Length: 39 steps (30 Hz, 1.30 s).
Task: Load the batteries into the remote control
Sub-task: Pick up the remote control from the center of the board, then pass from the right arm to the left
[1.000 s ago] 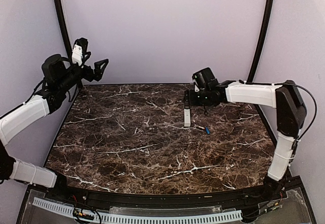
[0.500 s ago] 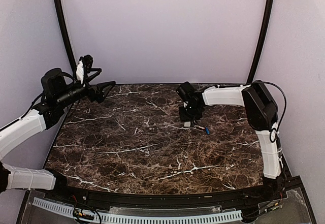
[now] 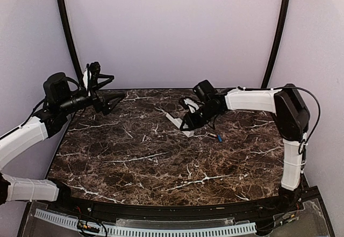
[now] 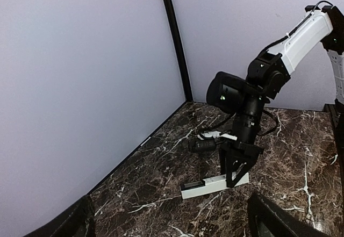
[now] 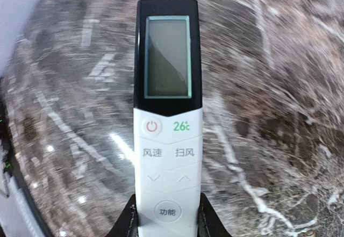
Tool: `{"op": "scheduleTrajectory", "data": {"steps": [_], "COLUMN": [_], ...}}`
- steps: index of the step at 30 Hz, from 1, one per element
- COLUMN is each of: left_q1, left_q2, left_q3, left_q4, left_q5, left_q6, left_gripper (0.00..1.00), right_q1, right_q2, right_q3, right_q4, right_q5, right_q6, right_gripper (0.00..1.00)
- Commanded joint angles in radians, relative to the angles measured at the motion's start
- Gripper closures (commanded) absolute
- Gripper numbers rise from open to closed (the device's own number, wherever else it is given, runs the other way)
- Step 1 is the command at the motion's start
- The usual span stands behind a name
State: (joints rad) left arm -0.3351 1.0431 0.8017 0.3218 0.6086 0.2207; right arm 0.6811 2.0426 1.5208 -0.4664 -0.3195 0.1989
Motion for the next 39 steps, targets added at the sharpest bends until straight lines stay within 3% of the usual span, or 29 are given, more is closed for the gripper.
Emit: {"op": "scheduleTrajectory", "data": {"steps": [1,5,8,11,20,24,29,32,36,37,39], "left_q1": [-0.013,-0.037,-0.083,-0.164,-0.321,-0.331,-0.354,-0.358,-0.361,-0.362,-0.363], "left_q2": [-0.042,-0.028,0.014,0.049,0.058,0.075,0.083,0.081,0.078,0.077,0.076], "left_q3": [0.009,0.033,0.083,0.162,0.165,0.173,0.175,0.174,0.166,0.162,0.156], "left_q4": [-0.065,-0.007,0.058,0.025,0.032,0.046,0.073,0.067,0.075,0.078,0.077], "left_q5": [0.109,0.155,0.169,0.143,0.047,-0.009,-0.006,-0.012,-0.023,-0.028,-0.051], "left_q6": [0.066,-0.080,-0.289,-0.372,-0.483,-0.537,-0.559,-0.557,-0.570,-0.576,-0.586], "left_gripper": [0.02,0.03,0.05,0.07,0.09,0.29,0.46,0.71,0.96,0.99,1.00], "right_q1": [0.012,0.033,0.065,0.093,0.141,0.162,0.175,0.180,0.183,0.183,0.185], "right_q2": [-0.201,-0.333,-0.397,-0.415,-0.387,-0.371,-0.369,-0.367,-0.369,-0.373,-0.390], "right_q3": [-0.060,-0.159,-0.207,-0.180,-0.104,-0.080,-0.069,-0.067,-0.068,-0.070,-0.082], "right_q4": [0.116,0.284,0.452,0.550,0.574,0.536,0.513,0.514,0.510,0.508,0.510], "right_q5": [-0.478,-0.657,-0.725,-0.745,-0.724,-0.711,-0.680,-0.672,-0.633,-0.599,-0.515], "right_q6": [-0.171,-0.127,-0.065,-0.041,-0.055,-0.085,-0.105,-0.107,-0.110,-0.111,-0.119], "right_gripper": [1.00,1.00,1.00,1.00,1.00,1.00,1.00,1.00,1.00,0.97,0.73]}}
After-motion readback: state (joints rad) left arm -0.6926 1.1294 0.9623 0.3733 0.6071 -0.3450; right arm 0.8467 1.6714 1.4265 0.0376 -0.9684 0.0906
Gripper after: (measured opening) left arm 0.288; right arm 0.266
